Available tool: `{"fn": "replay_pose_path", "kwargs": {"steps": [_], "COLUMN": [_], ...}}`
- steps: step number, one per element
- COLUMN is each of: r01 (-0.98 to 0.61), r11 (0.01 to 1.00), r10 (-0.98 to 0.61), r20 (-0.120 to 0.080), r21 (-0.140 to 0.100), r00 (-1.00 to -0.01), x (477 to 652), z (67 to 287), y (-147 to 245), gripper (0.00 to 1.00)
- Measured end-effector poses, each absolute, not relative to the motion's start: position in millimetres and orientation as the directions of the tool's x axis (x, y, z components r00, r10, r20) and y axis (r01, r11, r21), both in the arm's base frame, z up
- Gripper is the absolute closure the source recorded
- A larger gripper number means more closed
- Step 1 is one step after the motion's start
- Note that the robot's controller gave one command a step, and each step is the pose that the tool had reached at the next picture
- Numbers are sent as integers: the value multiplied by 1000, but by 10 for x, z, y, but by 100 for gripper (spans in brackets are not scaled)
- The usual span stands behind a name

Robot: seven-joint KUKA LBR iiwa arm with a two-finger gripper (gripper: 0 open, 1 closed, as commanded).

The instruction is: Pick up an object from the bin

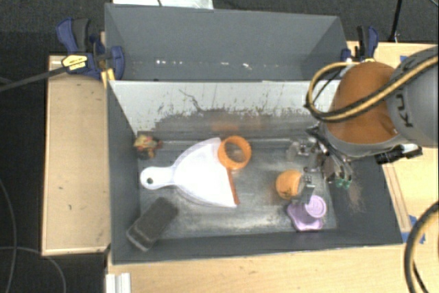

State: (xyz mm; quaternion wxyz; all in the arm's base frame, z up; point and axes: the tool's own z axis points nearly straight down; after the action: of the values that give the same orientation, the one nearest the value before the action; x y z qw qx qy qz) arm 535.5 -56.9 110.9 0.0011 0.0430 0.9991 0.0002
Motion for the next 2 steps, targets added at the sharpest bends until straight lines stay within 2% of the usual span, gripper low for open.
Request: {"fn": "replay_pose_path", "kwargs": {"steps": [1,2], "r01": [373,371], "r11": [928,929], "r10": [373,371], "r20": [-3,-3], "r21": [1,1], "r00": [-928,-929], "x": [5255,5255], "z": [1131,1132], "y": [-810,-811], "gripper": [100,100]}}
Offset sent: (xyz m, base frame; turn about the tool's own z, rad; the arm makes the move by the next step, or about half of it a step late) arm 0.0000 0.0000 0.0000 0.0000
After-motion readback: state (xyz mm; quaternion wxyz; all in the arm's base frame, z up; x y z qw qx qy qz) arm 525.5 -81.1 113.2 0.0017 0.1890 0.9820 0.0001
